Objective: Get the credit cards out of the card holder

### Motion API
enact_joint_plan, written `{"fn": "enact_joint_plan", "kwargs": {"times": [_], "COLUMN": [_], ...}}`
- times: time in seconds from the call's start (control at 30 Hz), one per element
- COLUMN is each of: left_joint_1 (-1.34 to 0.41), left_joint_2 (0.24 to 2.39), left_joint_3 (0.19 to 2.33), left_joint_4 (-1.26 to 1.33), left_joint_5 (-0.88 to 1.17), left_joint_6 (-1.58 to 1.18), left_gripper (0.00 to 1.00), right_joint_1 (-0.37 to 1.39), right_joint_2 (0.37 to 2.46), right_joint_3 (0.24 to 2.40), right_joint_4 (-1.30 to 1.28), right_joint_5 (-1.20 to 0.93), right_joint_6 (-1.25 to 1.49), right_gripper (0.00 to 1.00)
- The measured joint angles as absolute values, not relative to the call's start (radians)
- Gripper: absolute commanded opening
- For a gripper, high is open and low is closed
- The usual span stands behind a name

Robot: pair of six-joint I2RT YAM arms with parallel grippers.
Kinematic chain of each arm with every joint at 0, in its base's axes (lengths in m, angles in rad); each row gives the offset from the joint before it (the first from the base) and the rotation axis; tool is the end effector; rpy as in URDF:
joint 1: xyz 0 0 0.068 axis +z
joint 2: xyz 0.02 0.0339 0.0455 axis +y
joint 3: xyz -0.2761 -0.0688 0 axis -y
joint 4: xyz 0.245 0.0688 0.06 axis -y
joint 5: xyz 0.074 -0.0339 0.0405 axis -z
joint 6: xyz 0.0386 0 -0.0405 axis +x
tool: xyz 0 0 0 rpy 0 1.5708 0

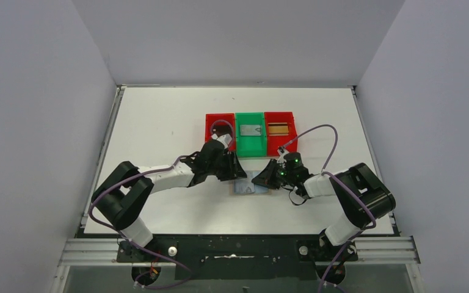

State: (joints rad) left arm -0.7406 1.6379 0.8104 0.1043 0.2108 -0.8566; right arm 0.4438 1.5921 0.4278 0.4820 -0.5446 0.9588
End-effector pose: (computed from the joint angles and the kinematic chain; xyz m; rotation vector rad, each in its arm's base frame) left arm 0.2398 -0.2301 0.1753 -0.0259 2.5143 -0.9971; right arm 0.2271 0.1301 0.1207 0.3135 2.4874 1.2934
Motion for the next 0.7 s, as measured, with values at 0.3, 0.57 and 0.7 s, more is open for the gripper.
{"fn": "enact_joint_plan", "kwargs": {"times": [0.3, 0.57, 0.7], "left_joint_1": [-0.752, -0.791, -0.805], "left_joint_2": [1.725, 1.748, 1.745], "left_joint_3": [0.858, 0.935, 0.939], "left_joint_4": [0.083, -0.040, -0.057], "left_joint_5": [0.226, 0.113, 0.070], "left_joint_6": [-0.855, -0.829, -0.828], "left_gripper": [0.35, 0.28, 0.27], "right_joint_1": [0.444, 0.444, 0.444], "right_joint_2": [1.592, 1.591, 1.581], "right_joint_3": [0.428, 0.428, 0.428], "right_joint_4": [0.479, 0.477, 0.467], "right_joint_5": [-0.535, -0.529, -0.524], "right_joint_6": [0.960, 0.962, 0.962], "right_gripper": [0.08, 0.08, 0.08]}}
